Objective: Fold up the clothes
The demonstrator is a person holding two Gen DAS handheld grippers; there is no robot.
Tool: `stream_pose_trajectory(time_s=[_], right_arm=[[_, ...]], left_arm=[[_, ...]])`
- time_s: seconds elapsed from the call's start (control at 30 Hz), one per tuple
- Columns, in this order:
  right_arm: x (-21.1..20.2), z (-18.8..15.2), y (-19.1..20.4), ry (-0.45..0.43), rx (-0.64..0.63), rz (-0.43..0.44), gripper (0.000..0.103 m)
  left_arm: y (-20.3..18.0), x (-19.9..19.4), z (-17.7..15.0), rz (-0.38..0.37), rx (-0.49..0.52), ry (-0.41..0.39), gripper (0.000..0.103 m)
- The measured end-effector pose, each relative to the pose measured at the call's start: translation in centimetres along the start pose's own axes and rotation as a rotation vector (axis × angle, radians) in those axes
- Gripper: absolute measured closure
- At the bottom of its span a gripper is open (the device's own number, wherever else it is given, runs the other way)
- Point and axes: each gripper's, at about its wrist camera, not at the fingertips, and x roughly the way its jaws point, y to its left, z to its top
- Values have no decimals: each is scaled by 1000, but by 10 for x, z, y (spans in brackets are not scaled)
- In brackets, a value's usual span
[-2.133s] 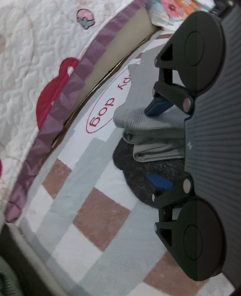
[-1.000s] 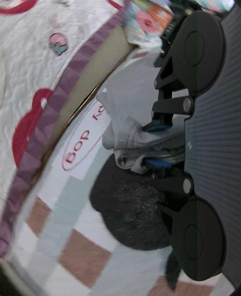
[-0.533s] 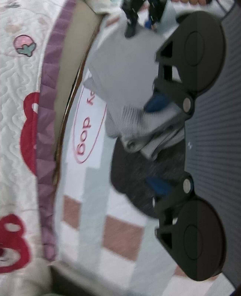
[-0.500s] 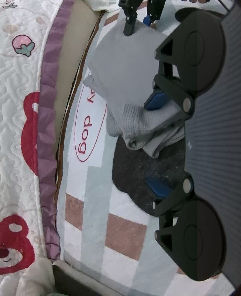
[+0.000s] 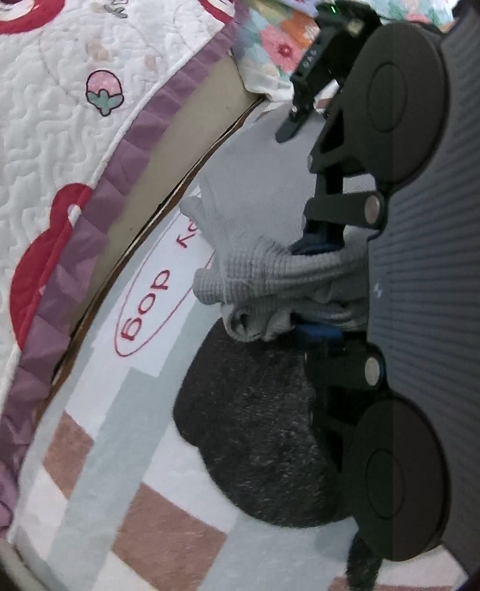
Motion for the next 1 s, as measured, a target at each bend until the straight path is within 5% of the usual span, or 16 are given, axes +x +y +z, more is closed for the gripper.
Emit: stream_pose_trajectory(time_s=[0.1,0.23,0.43,0.57,0.73,0.83,0.87,0.9,1.0], right_arm=[[-8,1,34,1,-215,-29,76],[-21,0,65,-13,-381,-39,76],[-11,8,51,45,-377,-153,67],[-12,8,26,36,-230,-119,61],[-11,7,23,25,-179,-74,42],[-10,7,26,18,-170,-46,42],[-10,7,27,16,-167,-36,50],[-10,7,28,13,-164,-27,73],[-9,6,31,6,-156,1,75]], left_arm=[[-29,-5,-11,76,178,-48,77],[-52,-18,-19,25,275,-90,77],[-35,-7,-13,-57,124,-41,75],[-5,0,-5,-115,-50,23,73],[-6,12,-6,-88,-26,19,60],[-20,18,-6,-59,73,-10,67],[-26,18,-7,-34,129,-15,70],[-32,15,-8,-24,175,-29,76],[-49,1,-11,17,277,-83,79]])
